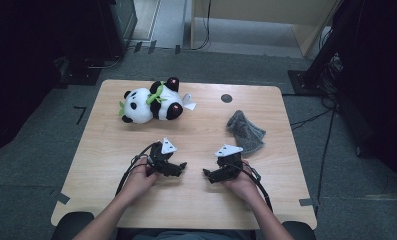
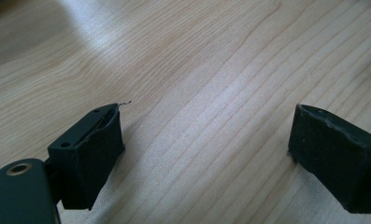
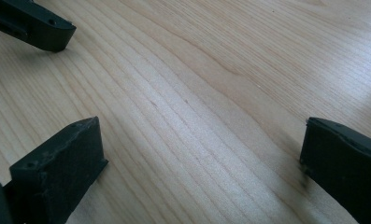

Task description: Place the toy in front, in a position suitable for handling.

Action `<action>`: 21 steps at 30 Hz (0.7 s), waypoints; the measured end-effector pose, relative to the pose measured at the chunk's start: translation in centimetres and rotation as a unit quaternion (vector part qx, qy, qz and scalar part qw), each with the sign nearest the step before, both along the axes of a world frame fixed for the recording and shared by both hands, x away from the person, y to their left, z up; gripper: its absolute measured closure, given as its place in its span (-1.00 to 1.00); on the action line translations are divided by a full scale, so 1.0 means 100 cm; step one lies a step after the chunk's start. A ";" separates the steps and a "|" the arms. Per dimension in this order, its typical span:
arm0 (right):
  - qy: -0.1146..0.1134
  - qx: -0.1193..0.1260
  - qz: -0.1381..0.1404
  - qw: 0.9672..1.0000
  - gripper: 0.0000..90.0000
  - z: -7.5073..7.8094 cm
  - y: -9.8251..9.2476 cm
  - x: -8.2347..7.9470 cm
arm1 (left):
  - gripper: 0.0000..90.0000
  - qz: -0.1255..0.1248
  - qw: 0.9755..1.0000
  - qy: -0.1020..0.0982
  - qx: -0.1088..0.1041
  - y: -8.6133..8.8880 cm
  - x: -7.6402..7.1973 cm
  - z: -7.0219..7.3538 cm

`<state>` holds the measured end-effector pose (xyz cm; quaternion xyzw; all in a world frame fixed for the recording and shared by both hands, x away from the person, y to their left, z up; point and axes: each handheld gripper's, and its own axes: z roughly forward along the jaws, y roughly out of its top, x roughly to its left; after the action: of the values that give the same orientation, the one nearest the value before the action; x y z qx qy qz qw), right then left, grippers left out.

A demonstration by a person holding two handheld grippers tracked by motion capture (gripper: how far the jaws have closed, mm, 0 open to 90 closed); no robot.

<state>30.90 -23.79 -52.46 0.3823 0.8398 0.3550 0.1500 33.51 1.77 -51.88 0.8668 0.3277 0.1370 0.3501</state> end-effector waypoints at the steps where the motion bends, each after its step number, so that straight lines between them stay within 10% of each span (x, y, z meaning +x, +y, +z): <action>1: -0.001 0.000 -0.002 1.000 -1.00 0.000 0.000 0.001 | -0.78 0.000 1.000 0.000 0.000 0.000 0.000 0.000; 21: 0.001 0.000 -0.018 1.000 -1.00 0.000 0.003 0.001 | -0.78 0.000 1.000 0.000 0.000 0.000 0.000 0.000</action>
<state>31.03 -23.50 -52.46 0.3974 0.8329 0.3525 0.1554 33.50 1.77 -51.88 0.8668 0.3277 0.1370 0.3500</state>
